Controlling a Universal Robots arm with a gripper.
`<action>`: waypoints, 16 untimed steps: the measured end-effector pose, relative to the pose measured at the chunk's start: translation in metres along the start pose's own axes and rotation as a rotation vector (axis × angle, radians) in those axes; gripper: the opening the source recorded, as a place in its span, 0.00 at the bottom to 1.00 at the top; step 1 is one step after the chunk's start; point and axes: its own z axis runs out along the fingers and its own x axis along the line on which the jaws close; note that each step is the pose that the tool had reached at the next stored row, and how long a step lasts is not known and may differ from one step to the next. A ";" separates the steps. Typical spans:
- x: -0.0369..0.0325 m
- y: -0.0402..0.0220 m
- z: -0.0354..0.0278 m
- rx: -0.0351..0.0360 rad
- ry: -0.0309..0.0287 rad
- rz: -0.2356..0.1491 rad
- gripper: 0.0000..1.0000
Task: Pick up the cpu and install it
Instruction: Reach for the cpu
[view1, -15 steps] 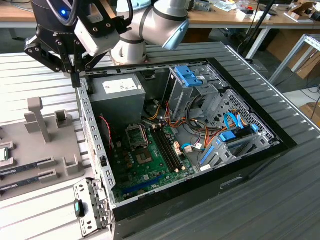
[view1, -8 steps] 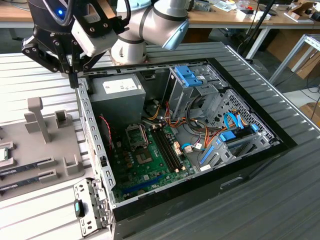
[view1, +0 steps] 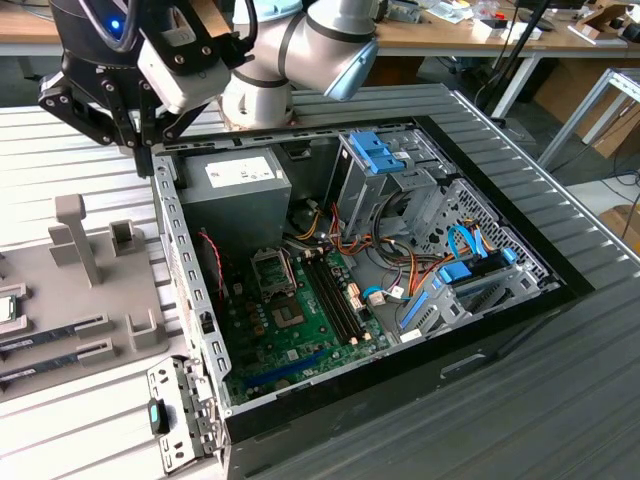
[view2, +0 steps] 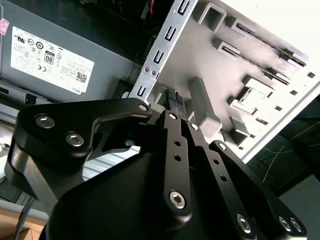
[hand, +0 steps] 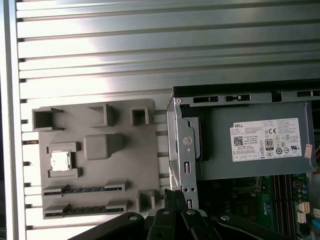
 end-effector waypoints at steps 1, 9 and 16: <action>0.0004 0.0000 0.0000 0.0000 0.0000 0.000 0.11; 0.0038 -0.0003 -0.0001 0.0000 0.0000 0.000 0.11; 0.0064 -0.0005 -0.0002 0.0000 0.0000 0.000 0.11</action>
